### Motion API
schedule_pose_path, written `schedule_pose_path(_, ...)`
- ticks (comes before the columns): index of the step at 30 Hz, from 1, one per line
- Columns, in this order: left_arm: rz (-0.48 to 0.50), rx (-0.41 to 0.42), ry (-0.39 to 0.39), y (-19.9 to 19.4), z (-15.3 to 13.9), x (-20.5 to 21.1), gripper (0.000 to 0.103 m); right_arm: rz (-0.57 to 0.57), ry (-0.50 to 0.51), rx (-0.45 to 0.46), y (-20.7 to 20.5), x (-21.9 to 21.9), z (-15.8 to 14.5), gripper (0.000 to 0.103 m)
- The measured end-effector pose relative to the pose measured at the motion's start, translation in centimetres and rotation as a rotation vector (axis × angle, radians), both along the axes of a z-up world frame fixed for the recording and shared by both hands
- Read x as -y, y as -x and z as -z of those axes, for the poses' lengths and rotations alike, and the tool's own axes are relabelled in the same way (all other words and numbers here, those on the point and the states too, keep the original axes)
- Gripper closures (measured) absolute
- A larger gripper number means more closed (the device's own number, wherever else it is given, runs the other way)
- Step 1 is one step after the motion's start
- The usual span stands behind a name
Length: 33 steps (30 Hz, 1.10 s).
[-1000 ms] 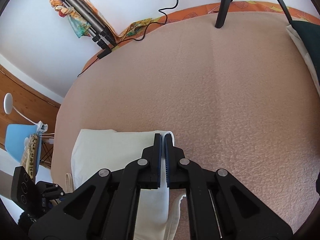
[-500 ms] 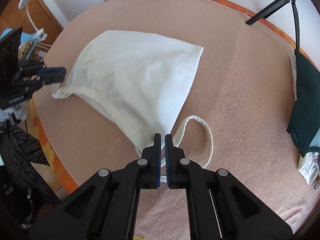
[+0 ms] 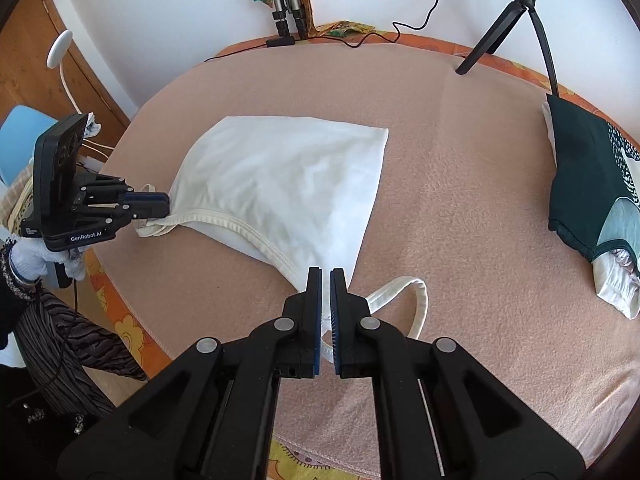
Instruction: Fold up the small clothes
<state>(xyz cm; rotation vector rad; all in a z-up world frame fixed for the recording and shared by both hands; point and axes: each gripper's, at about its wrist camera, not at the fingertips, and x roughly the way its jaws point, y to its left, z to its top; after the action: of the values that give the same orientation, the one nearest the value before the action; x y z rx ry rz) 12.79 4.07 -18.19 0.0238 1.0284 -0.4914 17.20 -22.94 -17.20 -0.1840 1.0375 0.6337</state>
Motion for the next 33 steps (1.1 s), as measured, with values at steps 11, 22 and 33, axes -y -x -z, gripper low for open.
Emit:
schedule_pose_path(11,-0.097,-0.030,0.162,0.2,-2.4,-4.5,0.069,0.029,-0.118,-0.097,-1.0,1.4,1.0,0.073)
schedule_pose_path(22,-0.276,-0.185,0.470,-7.4,-0.8,-7.6,0.050,0.192,-0.351,-0.278,-5.6,3.5,3.8,0.045)
schedule_pose_path(33,-0.384,-0.257,0.562,-11.2,2.0,-8.9,0.049,0.181,-0.398,-0.368,-5.7,3.2,5.5,0.046)
